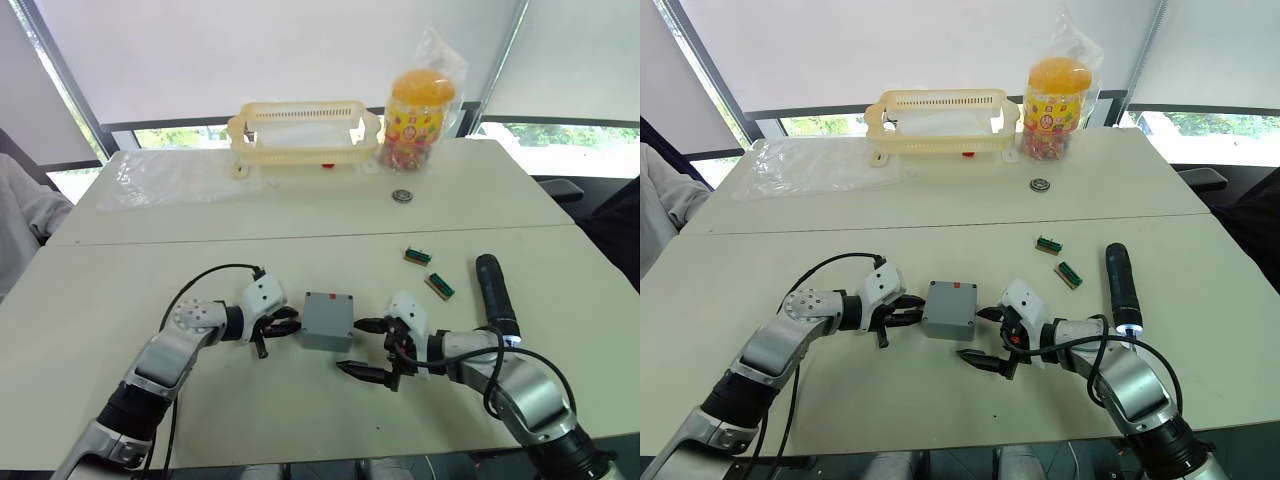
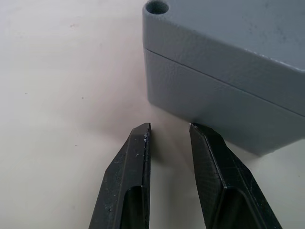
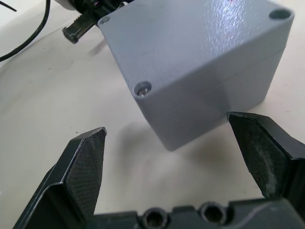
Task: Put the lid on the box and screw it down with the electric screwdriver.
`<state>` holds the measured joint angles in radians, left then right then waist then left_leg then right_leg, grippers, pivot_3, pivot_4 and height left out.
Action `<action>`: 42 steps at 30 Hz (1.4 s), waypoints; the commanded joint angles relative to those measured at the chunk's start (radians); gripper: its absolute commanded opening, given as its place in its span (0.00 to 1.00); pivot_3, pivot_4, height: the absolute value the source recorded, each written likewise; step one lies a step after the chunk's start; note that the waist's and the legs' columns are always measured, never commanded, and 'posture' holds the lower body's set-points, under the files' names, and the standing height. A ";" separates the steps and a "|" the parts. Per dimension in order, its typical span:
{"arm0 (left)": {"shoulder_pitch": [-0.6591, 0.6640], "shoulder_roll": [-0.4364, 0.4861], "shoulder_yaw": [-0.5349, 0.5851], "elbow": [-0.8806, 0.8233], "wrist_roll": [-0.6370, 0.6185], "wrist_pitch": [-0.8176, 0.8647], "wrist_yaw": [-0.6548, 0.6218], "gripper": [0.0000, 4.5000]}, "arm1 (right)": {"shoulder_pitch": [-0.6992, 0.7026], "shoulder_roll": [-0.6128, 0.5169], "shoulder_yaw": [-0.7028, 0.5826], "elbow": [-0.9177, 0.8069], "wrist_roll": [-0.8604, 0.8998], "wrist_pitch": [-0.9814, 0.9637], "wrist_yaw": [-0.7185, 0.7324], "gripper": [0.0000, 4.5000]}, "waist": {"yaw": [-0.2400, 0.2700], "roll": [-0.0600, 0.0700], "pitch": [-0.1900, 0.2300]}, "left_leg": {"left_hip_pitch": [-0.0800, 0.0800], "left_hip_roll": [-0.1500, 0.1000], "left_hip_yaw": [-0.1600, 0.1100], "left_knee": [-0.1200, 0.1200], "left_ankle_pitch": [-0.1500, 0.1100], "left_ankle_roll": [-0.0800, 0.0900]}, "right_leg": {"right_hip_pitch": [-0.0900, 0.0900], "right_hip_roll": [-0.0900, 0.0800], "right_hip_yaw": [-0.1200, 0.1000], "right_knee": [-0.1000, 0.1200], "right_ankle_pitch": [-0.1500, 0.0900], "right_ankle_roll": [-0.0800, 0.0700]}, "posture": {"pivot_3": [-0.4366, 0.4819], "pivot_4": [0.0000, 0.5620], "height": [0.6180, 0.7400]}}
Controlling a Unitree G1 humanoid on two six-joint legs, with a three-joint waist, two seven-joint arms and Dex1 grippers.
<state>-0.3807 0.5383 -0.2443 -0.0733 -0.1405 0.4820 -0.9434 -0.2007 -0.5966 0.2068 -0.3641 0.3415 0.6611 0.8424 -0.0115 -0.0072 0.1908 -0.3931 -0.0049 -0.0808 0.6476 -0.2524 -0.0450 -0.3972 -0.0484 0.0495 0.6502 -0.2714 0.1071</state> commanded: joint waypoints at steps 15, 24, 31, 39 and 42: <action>-0.097 0.012 0.156 -0.306 -0.301 0.320 0.011 0.28 | -0.102 -0.110 -0.448 0.191 0.102 -0.124 -0.070 0.99 | -0.002 -0.001 0.001 | 0.000 0.000 0.001 0.000 0.000 0.000 | 0.001 0.000 0.000 -0.002 0.000 0.000 | 0.48 0.27 1.00; -0.077 0.115 0.251 -0.386 -0.408 0.382 0.024 0.28 | -0.226 -0.042 -0.382 0.318 0.058 -0.099 -0.166 0.99 | -0.009 0.000 0.001 | 0.000 0.001 0.001 -0.003 0.000 0.000 | -0.002 0.002 0.001 0.000 0.000 0.000 | 0.48 0.27 1.00; -0.083 0.197 0.298 -0.455 -0.492 0.436 0.030 0.28 | -0.299 -0.008 -0.302 0.421 -0.008 -0.123 -0.186 0.99 | -0.006 -0.001 0.002 | 0.000 0.000 0.002 -0.002 0.000 0.000 | -0.001 0.000 0.001 -0.002 0.000 0.000 | 0.48 0.27 1.00; -0.119 0.273 0.284 -0.474 -0.526 0.457 0.035 0.28 | -0.365 0.040 -0.279 0.599 -0.079 -0.224 -0.210 0.58 | -0.009 -0.001 0.002 | 0.000 0.001 0.002 -0.002 0.000 0.000 | -0.002 0.001 0.002 -0.001 0.000 0.000 | 0.48 0.27 1.00; -0.117 0.278 0.276 -0.471 -0.527 0.454 0.044 0.28 | -0.378 0.053 -0.281 0.645 -0.095 -0.254 -0.225 0.58 | -0.009 -0.001 0.002 | 0.000 0.001 0.003 -0.002 0.000 0.000 | -0.002 0.001 0.002 -0.001 0.000 0.000 | 0.48 0.27 1.00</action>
<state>-0.4853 0.8039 0.0214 -0.5262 -0.6596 0.9372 -0.9070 -0.5539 -0.5483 -0.0553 0.2802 0.2520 0.4383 0.6248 -0.0209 -0.0079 0.1924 -0.3932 -0.0042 -0.0782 0.6453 -0.2524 -0.0450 -0.3989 -0.0477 0.0513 0.6489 -0.2714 0.1070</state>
